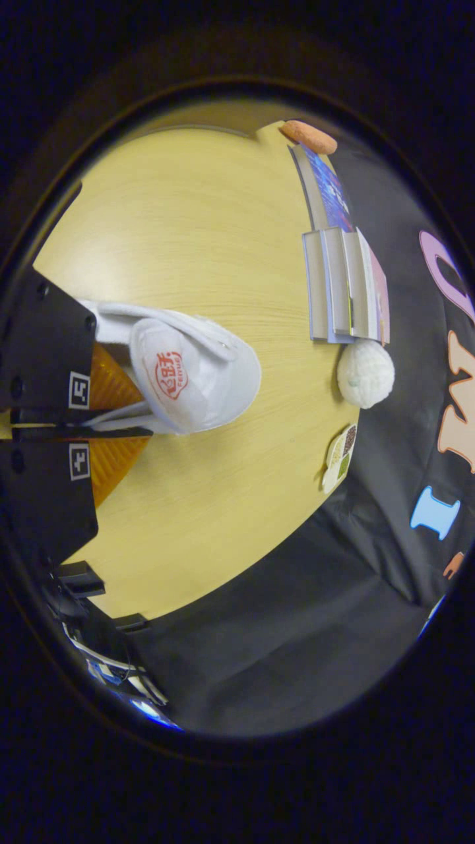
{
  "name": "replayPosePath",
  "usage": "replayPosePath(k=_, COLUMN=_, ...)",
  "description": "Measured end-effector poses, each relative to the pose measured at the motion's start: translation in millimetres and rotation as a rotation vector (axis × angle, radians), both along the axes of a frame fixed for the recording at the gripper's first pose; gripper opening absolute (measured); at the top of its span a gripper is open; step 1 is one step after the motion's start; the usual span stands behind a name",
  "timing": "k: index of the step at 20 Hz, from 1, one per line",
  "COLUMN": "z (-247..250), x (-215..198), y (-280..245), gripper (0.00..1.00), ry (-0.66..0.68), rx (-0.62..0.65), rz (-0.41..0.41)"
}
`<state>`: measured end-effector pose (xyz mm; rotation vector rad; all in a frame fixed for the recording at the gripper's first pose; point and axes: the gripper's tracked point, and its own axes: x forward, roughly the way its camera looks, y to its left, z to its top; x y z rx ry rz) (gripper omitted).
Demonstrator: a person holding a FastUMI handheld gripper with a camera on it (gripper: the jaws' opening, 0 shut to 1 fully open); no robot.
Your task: Open the storage box then place both shoes into the box .Put the left shoe in first, then the right shoe, with the right side of both shoes facing outward in a uniform manner.
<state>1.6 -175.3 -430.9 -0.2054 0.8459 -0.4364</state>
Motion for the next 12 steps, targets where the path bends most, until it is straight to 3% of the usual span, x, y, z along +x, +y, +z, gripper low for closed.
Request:
replayPosePath(k=6, z=29.3, x=7.0, y=16.0, gripper=0.05, ry=0.002, rx=-0.162, rz=0.041)
replayPosePath(k=12, z=92.7, x=14.9, y=51.1, gripper=0.05, ry=-0.060, rx=-0.299, rz=0.074)
